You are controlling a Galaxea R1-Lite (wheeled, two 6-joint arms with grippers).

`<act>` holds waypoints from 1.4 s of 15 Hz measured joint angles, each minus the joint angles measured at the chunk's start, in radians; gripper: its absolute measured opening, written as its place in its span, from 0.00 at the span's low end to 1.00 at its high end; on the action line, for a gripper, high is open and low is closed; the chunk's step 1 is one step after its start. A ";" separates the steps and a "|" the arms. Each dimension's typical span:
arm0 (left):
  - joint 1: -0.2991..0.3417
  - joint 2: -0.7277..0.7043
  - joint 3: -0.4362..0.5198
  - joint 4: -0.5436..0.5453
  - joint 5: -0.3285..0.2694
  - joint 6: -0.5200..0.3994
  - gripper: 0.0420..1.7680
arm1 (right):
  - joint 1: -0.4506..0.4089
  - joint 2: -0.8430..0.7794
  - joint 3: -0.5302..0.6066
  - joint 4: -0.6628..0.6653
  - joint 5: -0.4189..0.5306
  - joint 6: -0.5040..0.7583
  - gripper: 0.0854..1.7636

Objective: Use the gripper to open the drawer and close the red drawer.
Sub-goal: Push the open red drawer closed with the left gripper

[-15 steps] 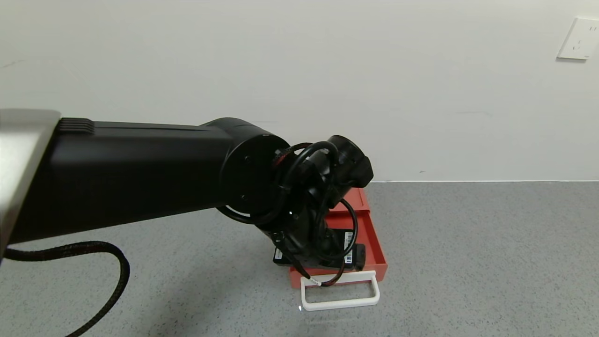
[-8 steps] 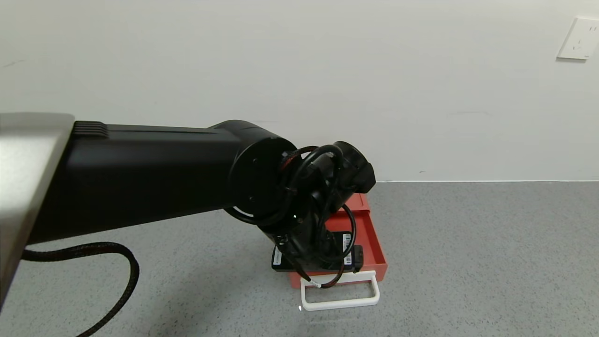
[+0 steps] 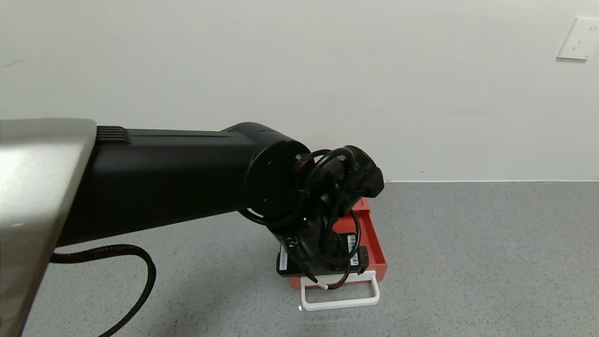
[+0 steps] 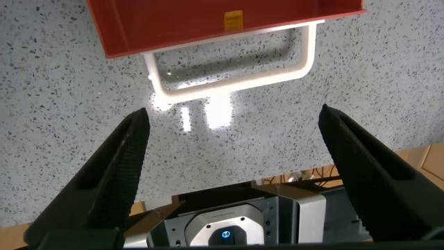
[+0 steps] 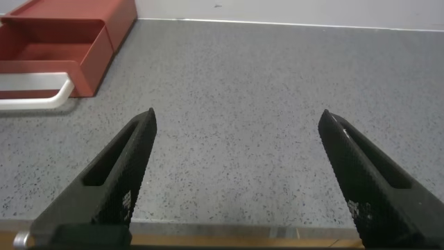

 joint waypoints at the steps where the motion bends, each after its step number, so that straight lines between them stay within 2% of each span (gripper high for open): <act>1: -0.002 0.001 0.000 0.000 -0.001 0.000 0.99 | 0.000 0.000 0.000 0.000 0.000 0.000 0.97; 12: -0.006 0.007 -0.002 -0.003 -0.001 -0.006 0.99 | 0.000 0.000 0.000 0.000 0.000 0.000 0.97; 21: -0.006 0.131 -0.074 -0.002 -0.001 -0.022 0.99 | 0.000 0.000 0.000 0.000 0.000 0.000 0.97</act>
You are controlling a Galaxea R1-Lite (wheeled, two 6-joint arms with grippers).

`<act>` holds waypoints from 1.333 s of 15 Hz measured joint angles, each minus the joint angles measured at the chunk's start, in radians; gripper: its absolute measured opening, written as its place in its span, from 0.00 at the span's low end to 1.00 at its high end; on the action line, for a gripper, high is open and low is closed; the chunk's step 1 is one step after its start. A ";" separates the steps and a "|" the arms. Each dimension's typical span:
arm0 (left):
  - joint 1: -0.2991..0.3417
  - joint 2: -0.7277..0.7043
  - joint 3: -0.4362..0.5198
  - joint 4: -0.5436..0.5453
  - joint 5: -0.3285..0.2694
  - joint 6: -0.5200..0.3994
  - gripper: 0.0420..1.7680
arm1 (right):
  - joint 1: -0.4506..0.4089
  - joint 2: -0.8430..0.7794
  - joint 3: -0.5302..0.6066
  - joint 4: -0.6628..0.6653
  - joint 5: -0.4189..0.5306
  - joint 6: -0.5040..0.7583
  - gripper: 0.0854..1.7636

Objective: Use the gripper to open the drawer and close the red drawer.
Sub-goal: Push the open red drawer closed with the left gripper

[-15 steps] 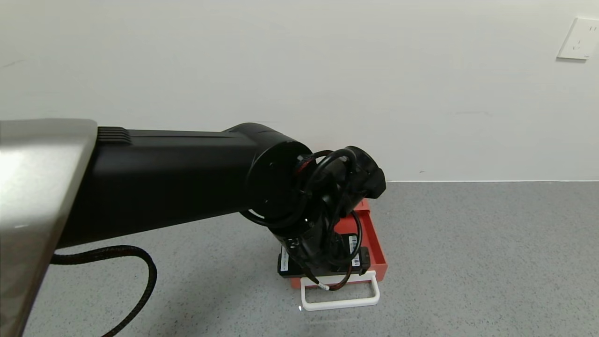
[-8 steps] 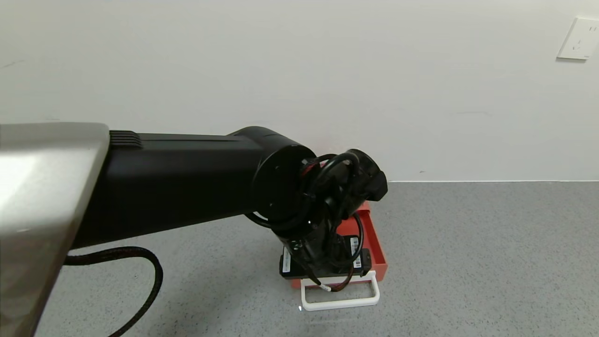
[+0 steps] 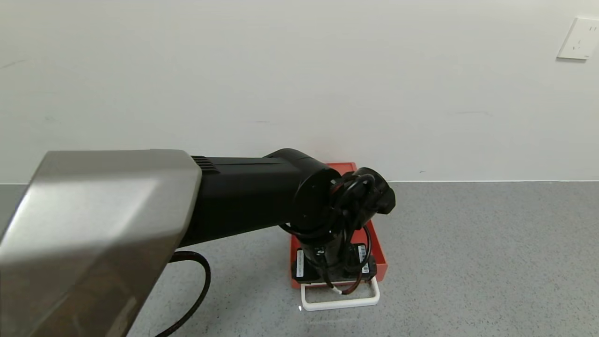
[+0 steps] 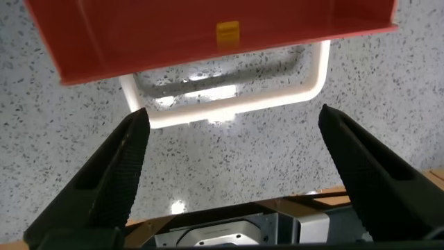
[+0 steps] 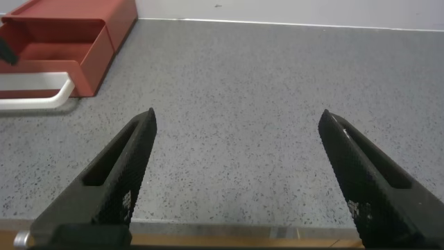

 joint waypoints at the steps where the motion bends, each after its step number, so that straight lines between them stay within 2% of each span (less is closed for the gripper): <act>1: 0.000 0.013 -0.007 0.000 0.000 -0.001 0.99 | 0.000 0.000 0.000 0.000 0.000 0.000 0.97; 5: 0.014 0.060 -0.041 -0.006 0.038 -0.020 0.99 | 0.000 0.000 0.000 0.000 0.000 0.000 0.97; 14: 0.029 0.086 -0.054 -0.014 0.050 -0.014 0.99 | 0.000 0.000 0.000 0.000 0.000 0.000 0.97; 16: 0.033 0.084 -0.055 -0.017 0.083 -0.007 0.99 | 0.000 0.000 0.000 0.000 0.000 0.000 0.97; 20: 0.044 0.079 -0.056 -0.031 0.092 0.024 0.99 | 0.000 0.000 0.000 0.000 0.000 0.000 0.97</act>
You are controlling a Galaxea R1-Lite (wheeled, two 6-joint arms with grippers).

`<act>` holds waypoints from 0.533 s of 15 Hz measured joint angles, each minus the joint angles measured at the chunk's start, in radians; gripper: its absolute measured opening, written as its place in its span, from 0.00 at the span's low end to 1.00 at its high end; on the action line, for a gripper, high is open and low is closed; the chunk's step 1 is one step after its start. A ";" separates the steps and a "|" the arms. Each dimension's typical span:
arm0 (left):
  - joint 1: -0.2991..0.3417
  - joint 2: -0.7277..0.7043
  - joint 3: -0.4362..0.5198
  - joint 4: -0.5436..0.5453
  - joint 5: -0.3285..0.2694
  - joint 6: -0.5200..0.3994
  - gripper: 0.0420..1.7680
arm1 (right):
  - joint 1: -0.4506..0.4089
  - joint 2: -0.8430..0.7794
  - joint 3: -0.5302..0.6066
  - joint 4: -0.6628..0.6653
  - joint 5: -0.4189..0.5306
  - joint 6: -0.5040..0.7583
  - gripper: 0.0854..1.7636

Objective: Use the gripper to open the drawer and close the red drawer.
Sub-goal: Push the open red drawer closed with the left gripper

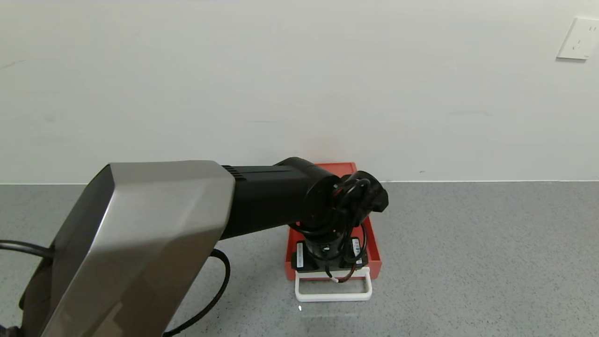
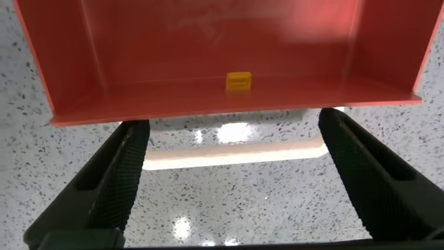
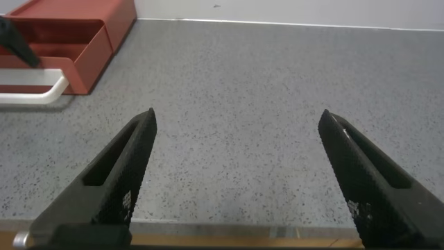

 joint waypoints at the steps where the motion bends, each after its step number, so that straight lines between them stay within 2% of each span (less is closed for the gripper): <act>1: 0.003 0.000 -0.001 -0.001 0.000 0.004 0.99 | 0.000 0.000 0.000 0.000 0.000 0.000 0.97; 8: 0.017 0.006 -0.001 -0.051 0.028 0.060 0.99 | 0.000 0.000 0.000 0.000 0.000 0.000 0.97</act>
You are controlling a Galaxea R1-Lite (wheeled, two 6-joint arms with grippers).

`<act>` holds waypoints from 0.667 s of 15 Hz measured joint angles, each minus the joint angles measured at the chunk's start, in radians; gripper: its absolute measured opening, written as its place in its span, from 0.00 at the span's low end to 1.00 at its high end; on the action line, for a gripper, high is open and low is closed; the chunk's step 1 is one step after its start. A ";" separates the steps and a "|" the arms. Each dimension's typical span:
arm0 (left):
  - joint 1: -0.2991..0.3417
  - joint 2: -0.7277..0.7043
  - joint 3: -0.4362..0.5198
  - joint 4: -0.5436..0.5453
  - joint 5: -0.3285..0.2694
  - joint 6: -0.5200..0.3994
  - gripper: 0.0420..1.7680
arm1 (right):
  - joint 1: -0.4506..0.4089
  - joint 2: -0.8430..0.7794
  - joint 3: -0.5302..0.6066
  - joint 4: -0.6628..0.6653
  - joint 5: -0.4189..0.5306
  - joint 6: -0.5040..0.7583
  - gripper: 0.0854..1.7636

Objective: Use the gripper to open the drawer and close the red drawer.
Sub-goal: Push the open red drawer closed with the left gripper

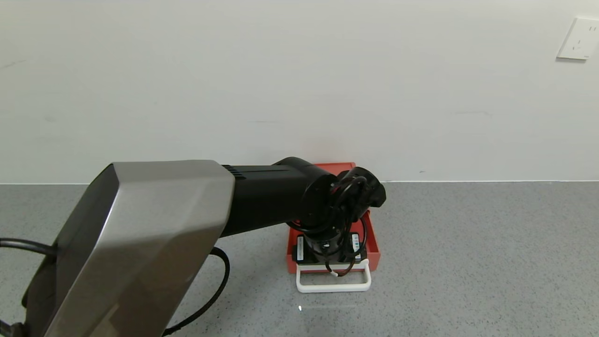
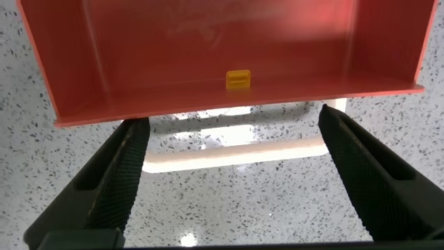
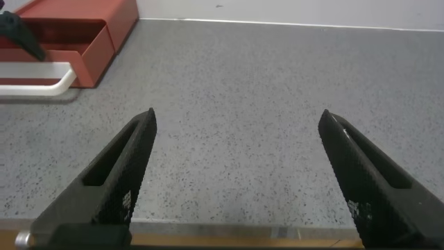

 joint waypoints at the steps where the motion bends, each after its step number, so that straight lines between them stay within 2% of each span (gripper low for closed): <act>1: 0.005 0.001 0.000 -0.005 0.000 0.007 0.99 | 0.000 0.000 0.000 0.000 0.000 0.000 0.97; 10: 0.024 0.004 -0.004 -0.040 0.004 0.087 0.99 | 0.000 0.000 0.000 0.000 0.000 0.000 0.97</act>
